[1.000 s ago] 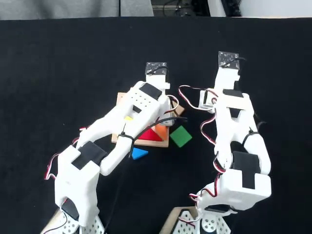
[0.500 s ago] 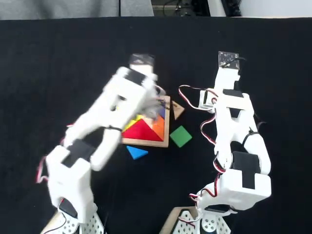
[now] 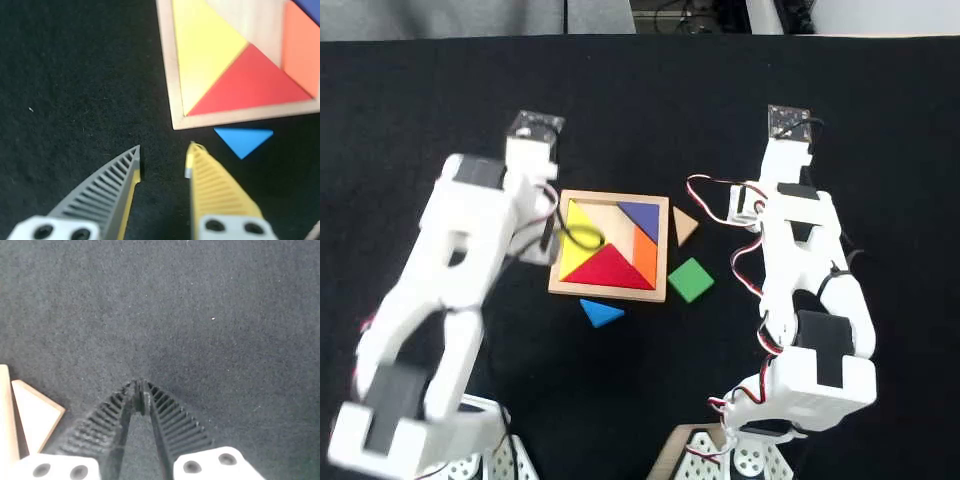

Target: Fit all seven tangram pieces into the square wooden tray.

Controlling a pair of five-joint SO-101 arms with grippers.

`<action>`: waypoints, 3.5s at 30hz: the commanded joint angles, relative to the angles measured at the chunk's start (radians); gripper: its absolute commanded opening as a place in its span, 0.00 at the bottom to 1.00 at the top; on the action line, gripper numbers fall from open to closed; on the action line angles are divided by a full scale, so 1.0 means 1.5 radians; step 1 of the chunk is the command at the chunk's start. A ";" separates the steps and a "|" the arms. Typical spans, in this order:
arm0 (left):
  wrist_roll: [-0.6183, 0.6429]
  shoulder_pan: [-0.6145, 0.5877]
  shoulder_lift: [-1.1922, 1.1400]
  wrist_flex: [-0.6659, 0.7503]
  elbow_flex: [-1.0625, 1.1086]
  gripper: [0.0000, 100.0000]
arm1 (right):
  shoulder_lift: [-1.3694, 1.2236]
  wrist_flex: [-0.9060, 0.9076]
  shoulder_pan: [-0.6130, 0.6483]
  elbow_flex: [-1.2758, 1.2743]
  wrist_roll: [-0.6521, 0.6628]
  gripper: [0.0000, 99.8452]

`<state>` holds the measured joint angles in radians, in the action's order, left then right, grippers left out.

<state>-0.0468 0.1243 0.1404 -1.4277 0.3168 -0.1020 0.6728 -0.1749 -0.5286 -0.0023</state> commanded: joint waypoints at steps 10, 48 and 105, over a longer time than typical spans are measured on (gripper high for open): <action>-0.047 -0.001 0.120 0.096 0.075 0.24 | 0.005 0.000 0.008 0.041 0.000 0.01; -0.193 -0.010 -0.499 0.237 -0.364 0.24 | 0.004 -0.017 -0.003 0.041 0.001 0.01; -0.434 0.169 0.120 0.460 0.368 0.23 | -0.002 -0.051 -0.070 0.048 -0.003 0.01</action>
<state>-0.7188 0.4005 0.2938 -0.8094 0.8569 -0.1020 0.6145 -0.2716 -0.5286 -0.0023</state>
